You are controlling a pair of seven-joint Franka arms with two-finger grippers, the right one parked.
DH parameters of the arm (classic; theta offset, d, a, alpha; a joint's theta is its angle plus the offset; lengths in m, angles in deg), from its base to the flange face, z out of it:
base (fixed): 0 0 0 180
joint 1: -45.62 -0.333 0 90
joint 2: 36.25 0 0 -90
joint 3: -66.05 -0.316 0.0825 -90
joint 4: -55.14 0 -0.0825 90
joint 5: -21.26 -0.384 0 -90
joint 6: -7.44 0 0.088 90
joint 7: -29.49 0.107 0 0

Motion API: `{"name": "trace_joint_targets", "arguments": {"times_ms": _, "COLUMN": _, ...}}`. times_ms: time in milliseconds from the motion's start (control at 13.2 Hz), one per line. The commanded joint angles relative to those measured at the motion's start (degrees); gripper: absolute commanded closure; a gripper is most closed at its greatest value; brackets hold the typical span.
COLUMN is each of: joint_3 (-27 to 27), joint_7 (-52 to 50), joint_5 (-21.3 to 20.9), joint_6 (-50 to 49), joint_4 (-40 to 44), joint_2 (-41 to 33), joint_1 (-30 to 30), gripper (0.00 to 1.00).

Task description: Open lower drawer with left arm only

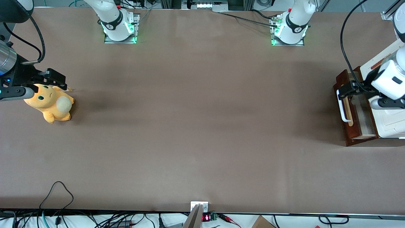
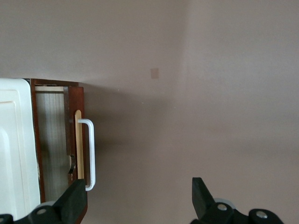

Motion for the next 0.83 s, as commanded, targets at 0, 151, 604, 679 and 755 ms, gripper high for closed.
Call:
{"name": "trace_joint_targets", "arguments": {"times_ms": 0, "joint_3": 0.1, "joint_7": 2.1, "joint_5": 0.6, "joint_6": -3.5, "joint_4": 1.1, "joint_2": -2.8, "joint_1": -0.1, "gripper": 0.0}}
{"name": "trace_joint_targets", "arguments": {"times_ms": 151, "joint_3": 0.0, "joint_7": 2.7, "joint_5": 0.6, "joint_6": -5.3, "joint_4": 3.3, "joint_2": -2.2, "joint_1": -0.2, "gripper": 0.0}}
{"name": "trace_joint_targets", "arguments": {"times_ms": 604, "joint_3": -0.1, "joint_7": 2.6, "joint_5": 1.3, "joint_6": -5.0, "joint_4": 3.5, "joint_2": -2.2, "joint_1": -0.3, "gripper": 0.0}}
{"name": "trace_joint_targets", "arguments": {"times_ms": 679, "joint_3": 0.0, "joint_7": 2.7, "joint_5": 1.4, "joint_6": -5.0, "joint_4": 3.5, "joint_2": -2.2, "joint_1": -0.3, "gripper": 0.0}}
{"name": "trace_joint_targets", "arguments": {"times_ms": 755, "joint_3": -0.1, "joint_7": 2.6, "joint_5": 1.5, "joint_6": -5.0, "joint_4": 3.5, "joint_2": -2.2, "joint_1": -0.4, "gripper": 0.0}}
